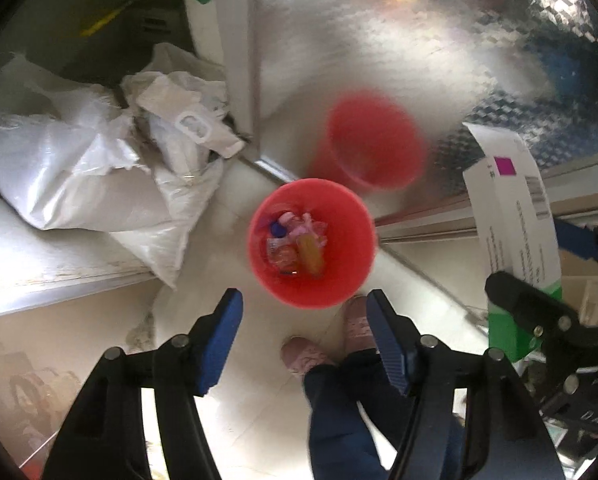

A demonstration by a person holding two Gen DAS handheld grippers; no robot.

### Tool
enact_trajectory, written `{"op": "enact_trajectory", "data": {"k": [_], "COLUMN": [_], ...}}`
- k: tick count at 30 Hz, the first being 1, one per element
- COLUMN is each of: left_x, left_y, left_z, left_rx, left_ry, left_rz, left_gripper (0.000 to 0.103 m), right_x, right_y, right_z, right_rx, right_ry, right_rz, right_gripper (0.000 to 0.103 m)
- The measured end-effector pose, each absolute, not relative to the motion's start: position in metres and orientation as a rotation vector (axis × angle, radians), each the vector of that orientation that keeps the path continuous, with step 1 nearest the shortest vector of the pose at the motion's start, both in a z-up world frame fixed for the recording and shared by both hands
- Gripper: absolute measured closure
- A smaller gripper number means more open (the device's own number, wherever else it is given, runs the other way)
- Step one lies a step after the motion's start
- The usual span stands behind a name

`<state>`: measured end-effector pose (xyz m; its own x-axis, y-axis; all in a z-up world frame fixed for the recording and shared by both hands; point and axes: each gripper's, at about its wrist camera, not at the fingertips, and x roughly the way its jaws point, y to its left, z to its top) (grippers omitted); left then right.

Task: Collect trash
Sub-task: 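Open both tools to drop the brush and box into the bin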

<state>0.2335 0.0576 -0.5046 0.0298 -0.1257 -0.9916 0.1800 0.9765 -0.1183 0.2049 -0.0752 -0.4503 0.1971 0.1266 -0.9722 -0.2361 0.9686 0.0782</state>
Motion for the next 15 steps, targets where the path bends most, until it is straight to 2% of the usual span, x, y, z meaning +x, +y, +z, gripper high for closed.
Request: {"op": "enact_trajectory", "data": {"k": [2,4,5,11,15], "left_x": [0.231,0.229,0.228,0.222,0.219], "left_y": [0.066,0.077,0.082,0.104,0.115], "left_z": [-0.504,-0.503,-0.503,-0.507,-0.511], "left_rx": [0.029,0.009,0.001,-0.01,0.009], "left_ry": [1.52,1.518,1.514,1.514,1.518], "left_rz": [-0.217,-0.178,-0.164,-0.13,-0.097], "left_gripper": [0.038,0.021,0.019,0.01,0.001], "right_x": [0.206,0.208,0.209,0.211,0.212], "right_y": [-0.069,-0.063,-0.059,-0.041,-0.034], "right_z": [-0.453,-0.455,-0.456,-0.462,-0.466], "right_rx": [-0.103,-0.107,-0.108,-0.129,-0.142], "right_ry": [1.356,1.363,1.363,1.377,1.381], "right_rz": [0.268,0.282,0.29,0.335,0.348], "right_gripper": [0.036,0.036,0.036,0.036,0.036]}}
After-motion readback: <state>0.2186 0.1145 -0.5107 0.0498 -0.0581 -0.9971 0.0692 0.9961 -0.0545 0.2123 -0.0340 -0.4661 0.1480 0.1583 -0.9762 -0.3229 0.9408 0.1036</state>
